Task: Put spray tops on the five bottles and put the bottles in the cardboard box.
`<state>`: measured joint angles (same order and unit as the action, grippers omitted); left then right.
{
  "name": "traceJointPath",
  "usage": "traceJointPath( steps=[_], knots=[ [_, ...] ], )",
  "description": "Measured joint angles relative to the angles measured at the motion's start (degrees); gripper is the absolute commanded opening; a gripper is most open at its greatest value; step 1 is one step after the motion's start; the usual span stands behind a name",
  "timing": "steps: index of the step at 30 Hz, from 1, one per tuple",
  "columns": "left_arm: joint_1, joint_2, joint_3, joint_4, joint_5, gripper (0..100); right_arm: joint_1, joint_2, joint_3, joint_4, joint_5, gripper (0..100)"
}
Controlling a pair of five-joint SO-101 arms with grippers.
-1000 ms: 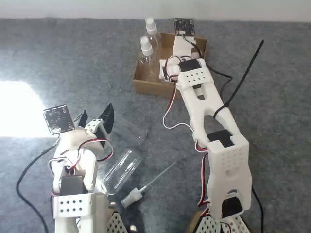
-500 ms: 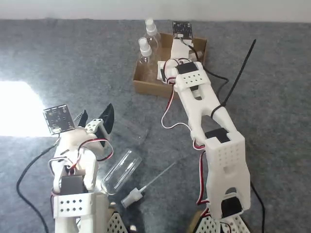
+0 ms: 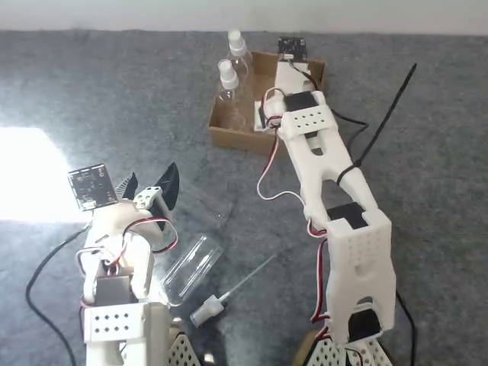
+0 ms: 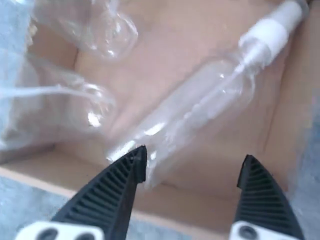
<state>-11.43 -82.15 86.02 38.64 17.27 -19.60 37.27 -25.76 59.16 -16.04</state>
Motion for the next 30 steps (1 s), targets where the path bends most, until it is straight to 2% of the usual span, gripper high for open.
traceJointPath(
  steps=[10, 15, 30],
  knots=[
    [0.0, 0.0, 0.0, 0.0, 0.0, 26, 0.4, -1.0, 0.4, 2.9, 0.1, 28.2],
    [0.0, 0.0, 0.0, 0.0, 0.0, 26, -0.6, -1.0, 0.4, -0.4, -3.5, 28.2],
    [0.0, 0.0, 0.0, 0.0, 0.0, 26, -0.6, -2.4, 0.4, -1.8, -7.0, 28.1]
  ],
)
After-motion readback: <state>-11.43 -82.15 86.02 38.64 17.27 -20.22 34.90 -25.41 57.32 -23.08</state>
